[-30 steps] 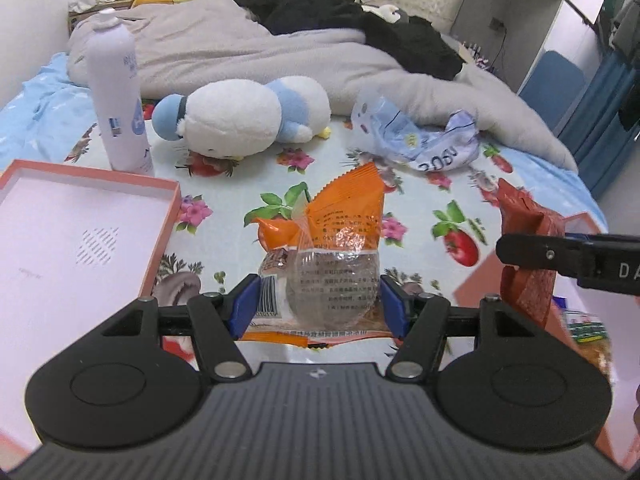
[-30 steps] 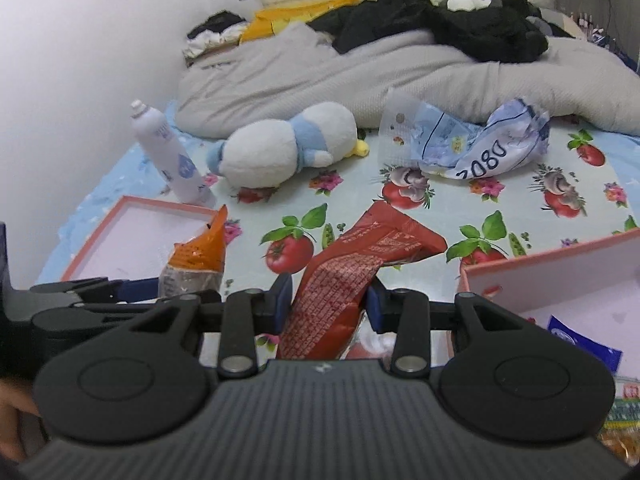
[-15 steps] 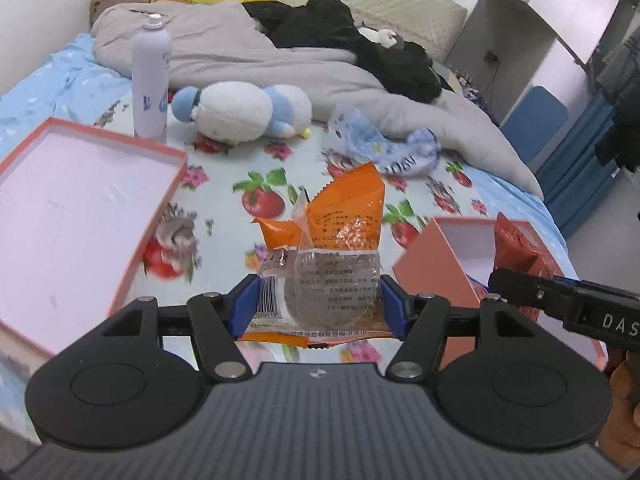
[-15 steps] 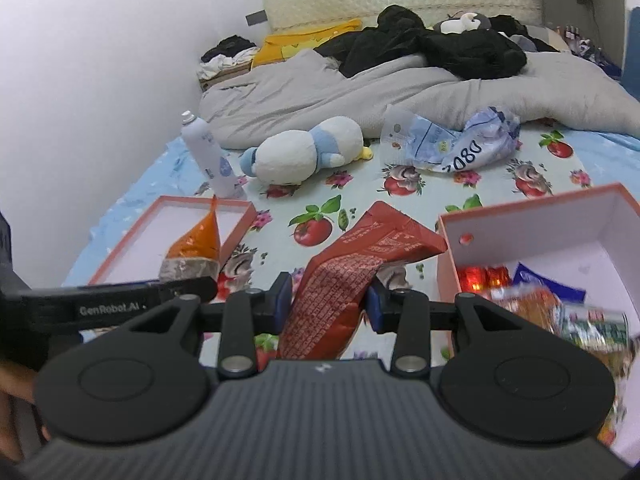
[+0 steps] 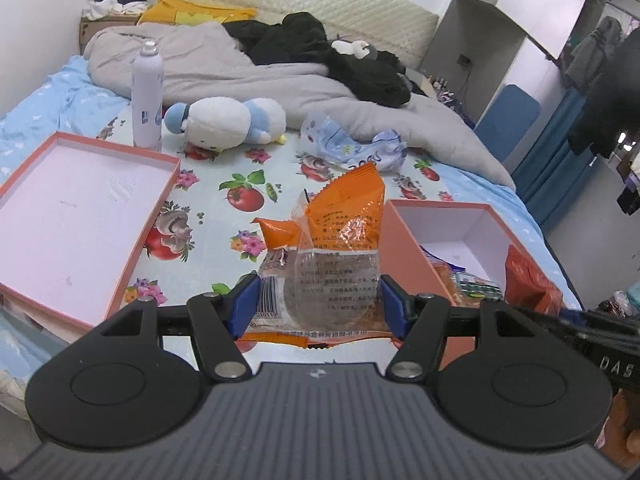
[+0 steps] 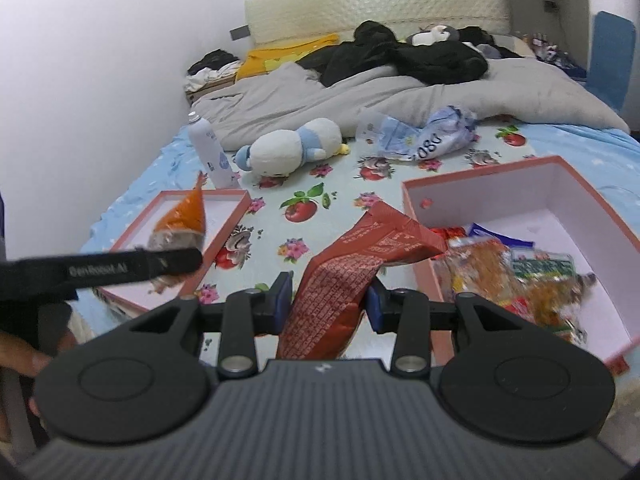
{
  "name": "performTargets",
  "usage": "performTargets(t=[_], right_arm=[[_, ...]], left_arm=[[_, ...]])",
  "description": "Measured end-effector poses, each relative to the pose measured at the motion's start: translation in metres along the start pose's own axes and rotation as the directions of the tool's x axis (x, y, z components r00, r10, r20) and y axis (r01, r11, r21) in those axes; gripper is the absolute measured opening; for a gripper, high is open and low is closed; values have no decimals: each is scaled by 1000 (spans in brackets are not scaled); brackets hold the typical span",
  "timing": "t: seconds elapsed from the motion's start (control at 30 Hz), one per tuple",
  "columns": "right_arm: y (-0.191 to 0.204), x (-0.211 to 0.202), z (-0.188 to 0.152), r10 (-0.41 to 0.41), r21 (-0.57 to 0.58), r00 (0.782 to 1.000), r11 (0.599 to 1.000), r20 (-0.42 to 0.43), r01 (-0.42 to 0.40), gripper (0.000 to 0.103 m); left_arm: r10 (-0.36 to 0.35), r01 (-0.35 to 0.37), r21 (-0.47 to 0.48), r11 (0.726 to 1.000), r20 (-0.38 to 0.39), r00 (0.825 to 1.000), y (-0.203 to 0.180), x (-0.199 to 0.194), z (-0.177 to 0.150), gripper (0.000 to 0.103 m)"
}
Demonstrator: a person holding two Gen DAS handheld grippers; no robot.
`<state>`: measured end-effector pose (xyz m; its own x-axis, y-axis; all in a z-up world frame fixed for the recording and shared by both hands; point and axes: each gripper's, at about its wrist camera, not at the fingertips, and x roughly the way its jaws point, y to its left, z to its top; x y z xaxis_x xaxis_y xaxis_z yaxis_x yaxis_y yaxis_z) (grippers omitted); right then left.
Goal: Organize snacks
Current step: 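Carry the clear packet and red sausage packet over the deep pink box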
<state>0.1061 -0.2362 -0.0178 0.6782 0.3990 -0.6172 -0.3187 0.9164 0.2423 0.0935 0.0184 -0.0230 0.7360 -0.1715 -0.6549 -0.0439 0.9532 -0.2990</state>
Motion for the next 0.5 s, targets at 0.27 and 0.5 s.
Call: performTargets(t=[0.27,0.5], right_arm=[[-18,-32,-11,-57,21,997,998,56,56,41],[-38,-45,-22,-111,44,992,993,63,109,41]], left_arm=[[-54,54,37,998,-1,999,-35,-14,-5,69],[-144,145,71,987,-17,989,-81,-3,-5,69]])
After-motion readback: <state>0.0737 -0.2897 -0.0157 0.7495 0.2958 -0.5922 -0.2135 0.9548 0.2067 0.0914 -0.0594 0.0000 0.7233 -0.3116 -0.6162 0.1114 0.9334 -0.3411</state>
